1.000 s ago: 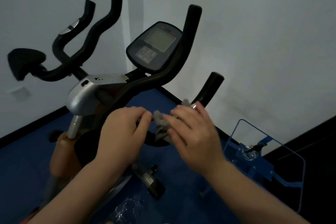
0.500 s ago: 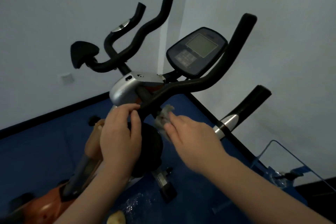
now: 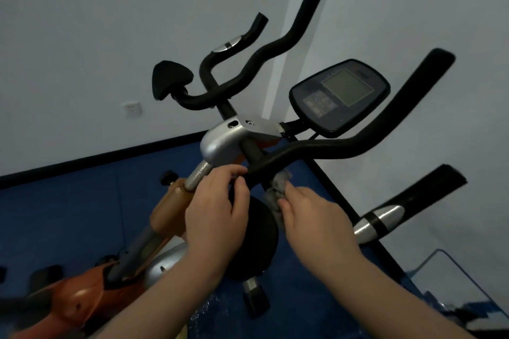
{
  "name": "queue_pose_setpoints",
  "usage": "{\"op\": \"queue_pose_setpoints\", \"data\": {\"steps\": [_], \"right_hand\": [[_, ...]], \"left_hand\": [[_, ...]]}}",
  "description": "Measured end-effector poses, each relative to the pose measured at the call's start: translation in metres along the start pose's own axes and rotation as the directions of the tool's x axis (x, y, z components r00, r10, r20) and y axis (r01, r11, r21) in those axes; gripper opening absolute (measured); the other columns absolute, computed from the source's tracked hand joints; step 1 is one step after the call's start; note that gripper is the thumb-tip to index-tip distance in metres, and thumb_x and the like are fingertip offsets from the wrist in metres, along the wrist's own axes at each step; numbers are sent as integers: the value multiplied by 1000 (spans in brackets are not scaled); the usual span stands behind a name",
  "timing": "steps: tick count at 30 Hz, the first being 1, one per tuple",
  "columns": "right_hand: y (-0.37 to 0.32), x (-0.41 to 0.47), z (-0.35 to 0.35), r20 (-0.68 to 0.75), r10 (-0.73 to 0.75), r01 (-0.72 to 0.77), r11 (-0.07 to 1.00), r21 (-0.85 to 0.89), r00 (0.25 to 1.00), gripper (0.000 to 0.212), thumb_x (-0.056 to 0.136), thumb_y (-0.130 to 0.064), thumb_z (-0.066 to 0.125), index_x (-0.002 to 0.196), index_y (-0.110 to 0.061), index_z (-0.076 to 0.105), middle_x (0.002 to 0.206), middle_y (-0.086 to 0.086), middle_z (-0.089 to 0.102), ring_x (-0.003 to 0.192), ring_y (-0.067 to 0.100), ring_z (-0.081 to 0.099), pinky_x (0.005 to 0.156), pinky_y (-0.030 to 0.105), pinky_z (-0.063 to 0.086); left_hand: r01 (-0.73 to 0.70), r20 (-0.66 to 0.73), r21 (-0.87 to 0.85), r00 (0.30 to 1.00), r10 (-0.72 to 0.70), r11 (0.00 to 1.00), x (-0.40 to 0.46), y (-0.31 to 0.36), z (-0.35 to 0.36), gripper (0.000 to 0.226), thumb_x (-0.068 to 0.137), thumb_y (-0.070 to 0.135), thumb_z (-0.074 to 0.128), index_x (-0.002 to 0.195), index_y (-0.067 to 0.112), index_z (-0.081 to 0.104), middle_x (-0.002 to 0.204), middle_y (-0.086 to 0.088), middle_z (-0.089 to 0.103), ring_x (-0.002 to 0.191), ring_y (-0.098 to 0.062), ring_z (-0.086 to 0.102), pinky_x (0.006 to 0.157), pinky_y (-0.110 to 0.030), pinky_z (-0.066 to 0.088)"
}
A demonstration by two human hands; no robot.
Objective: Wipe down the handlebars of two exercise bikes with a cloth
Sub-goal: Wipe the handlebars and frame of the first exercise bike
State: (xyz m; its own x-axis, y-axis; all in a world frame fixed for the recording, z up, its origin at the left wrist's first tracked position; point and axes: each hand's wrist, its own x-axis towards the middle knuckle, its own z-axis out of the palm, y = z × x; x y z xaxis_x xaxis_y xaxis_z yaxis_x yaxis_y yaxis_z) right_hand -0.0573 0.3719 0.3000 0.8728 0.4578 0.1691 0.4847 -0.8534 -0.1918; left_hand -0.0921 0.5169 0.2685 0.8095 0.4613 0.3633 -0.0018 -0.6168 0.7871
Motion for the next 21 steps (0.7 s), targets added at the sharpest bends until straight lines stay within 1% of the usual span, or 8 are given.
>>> {"op": "queue_pose_setpoints", "data": {"steps": [4,7,8,11,13,15,17,21], "right_hand": [[-8,31,2,65,72,-74,997,31,995,31,99,-33,35,99,-15,60,94,4,62,82,23,59,61,30,36],[10,30,-17,171,86,-122,969,213,982,27,96,-33,46,89,-19,68,80,-1,63,75,17,60,65,31,47],[16,30,-27,141,93,-128,955,266,986,23,94,-32,50,87,-23,69,78,-5,62,74,13,60,63,25,46],[13,49,-50,-266,110,-16,944,331,958,9,89,-34,57,96,-35,62,88,-14,60,77,0,55,64,11,37],[-4,70,-51,-389,60,61,955,290,919,11,87,-35,59,97,-33,56,91,-14,61,79,2,56,62,11,38],[-24,93,-37,-277,-30,84,979,183,960,13,86,-35,61,97,-27,61,98,-10,61,85,9,57,66,19,41],[-36,107,-19,-75,-45,50,996,67,996,20,87,-38,60,97,-23,68,105,-6,59,95,14,55,75,28,44],[-24,102,-20,108,-36,33,999,33,993,24,86,-46,55,102,-36,70,104,-7,58,99,15,52,85,37,46]], "left_hand": [[8,16,-45,1000,-8,999,1,-1,-1,16,87,38,40,97,43,51,85,22,57,79,1,54,61,-16,37],[38,73,-126,997,-29,991,5,-4,-4,13,85,39,44,94,43,54,91,24,58,88,3,55,67,-19,43],[57,111,-167,993,-39,984,6,-7,-6,13,85,41,47,94,43,55,93,24,58,87,1,57,68,-22,47],[157,167,-258,979,-116,953,15,-15,-17,15,83,42,53,97,45,57,94,18,63,77,-5,63,69,-35,56],[166,137,-273,982,-132,948,28,-22,-23,16,85,36,53,99,42,58,95,15,62,83,-7,62,72,-39,56],[155,128,-256,984,-126,954,44,-27,-26,18,86,29,54,102,38,57,98,18,56,91,-10,58,73,-42,54],[121,110,-209,989,-99,971,57,-31,-26,21,86,25,56,104,36,54,99,23,50,94,-7,51,74,-34,49],[66,118,-182,992,-45,981,69,-42,-25,31,84,17,58,111,31,52,108,17,49,103,-2,41,85,-25,38]]}}
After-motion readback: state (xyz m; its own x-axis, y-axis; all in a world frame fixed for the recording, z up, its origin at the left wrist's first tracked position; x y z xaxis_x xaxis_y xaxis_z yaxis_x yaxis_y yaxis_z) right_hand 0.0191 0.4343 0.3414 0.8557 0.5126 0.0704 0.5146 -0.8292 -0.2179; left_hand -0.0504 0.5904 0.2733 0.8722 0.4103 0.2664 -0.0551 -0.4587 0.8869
